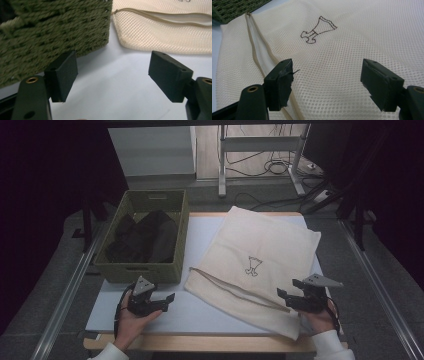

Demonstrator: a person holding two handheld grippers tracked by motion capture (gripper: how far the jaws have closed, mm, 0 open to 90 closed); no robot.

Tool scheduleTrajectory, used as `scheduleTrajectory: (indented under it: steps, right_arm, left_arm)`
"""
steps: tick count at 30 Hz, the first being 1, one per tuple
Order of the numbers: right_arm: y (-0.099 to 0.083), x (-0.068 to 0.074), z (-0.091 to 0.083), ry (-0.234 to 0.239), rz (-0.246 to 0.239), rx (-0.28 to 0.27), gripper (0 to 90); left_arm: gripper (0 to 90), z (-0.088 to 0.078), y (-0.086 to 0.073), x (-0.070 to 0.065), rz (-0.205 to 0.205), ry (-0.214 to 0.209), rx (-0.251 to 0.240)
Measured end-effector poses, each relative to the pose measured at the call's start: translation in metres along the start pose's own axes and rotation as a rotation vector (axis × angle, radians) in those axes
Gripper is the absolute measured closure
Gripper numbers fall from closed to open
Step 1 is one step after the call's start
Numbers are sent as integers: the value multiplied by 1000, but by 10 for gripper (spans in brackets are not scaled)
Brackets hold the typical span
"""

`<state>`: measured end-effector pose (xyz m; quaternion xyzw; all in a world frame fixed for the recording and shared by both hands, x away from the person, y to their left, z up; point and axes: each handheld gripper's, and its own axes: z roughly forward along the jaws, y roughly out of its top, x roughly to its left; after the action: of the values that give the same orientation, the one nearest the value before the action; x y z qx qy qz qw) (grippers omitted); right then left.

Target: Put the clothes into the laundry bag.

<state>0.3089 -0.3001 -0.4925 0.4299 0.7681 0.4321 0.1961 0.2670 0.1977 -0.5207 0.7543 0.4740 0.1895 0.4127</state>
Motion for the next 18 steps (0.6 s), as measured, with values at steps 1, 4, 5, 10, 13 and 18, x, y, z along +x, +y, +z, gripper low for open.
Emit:
scheduleTrajectory:
  steps: [1, 4, 5, 10, 13, 18]
  right_arm:
    - [0, -1, 1, 3, -7, 0, 292]
    - [0, -1, 2, 10, -11, 12, 295]
    - [-1, -1, 3, 15, -9, 18, 293]
    - [-3, 3, 5, 20, -13, 61, 246]
    - [0, 5, 3, -11, -6, 35, 257]
    - [-1, 7, -1, -20, 5, 41, 256]
  left_arm:
    - [232, 0, 0, 0, 0, 0, 0]
    - [235, 1, 2, -2, 24, 18, -13]
    - [235, 1, 1, -2, 27, 23, -13]
    - [234, 2, 0, -3, 49, 20, -2]
    - [235, 0, -2, -5, 72, 30, -5]
    - [234, 0, -3, -6, 90, 24, 2]
